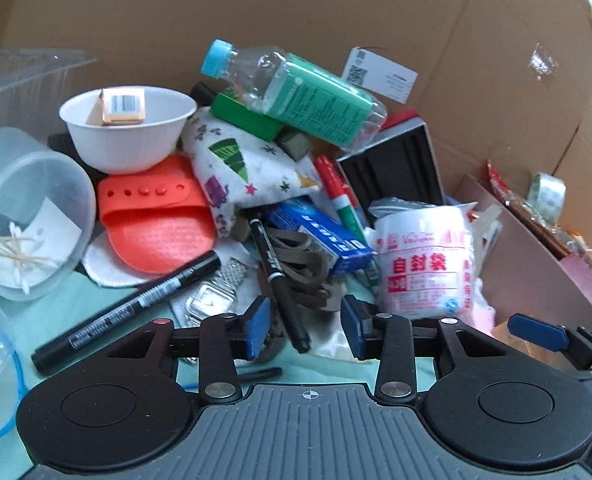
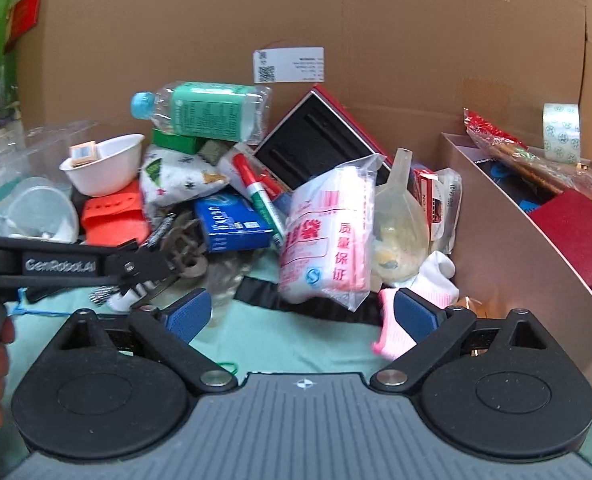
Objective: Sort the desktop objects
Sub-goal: 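Grasp the black marker with the left gripper while the right gripper grasps the pink zip bag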
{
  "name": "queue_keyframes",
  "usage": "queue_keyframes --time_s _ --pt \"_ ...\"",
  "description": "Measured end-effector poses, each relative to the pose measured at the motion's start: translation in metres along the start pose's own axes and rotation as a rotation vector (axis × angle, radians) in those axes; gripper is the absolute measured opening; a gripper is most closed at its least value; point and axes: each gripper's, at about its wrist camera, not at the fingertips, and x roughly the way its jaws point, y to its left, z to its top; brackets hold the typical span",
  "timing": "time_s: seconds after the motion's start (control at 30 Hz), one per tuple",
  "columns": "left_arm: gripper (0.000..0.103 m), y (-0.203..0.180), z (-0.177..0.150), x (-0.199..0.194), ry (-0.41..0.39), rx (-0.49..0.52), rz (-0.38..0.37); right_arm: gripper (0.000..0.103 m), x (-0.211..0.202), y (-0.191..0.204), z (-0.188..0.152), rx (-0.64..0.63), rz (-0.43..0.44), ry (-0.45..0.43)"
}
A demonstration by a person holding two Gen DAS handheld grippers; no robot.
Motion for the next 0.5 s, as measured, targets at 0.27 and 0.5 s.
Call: queue_keyframes --time_s 0.27,0.5 --pt "0.036 0.004 -0.001 0.011 0.025 0.001 0.021 0.086 0.022 -0.010 0.005 0.033 -0.038 0.004" --pt "0.018 0.013 -0.001 0.020 0.042 -0.042 0.042 0.067 0.038 -0.014 0.011 0.059 -0.046 0.000"
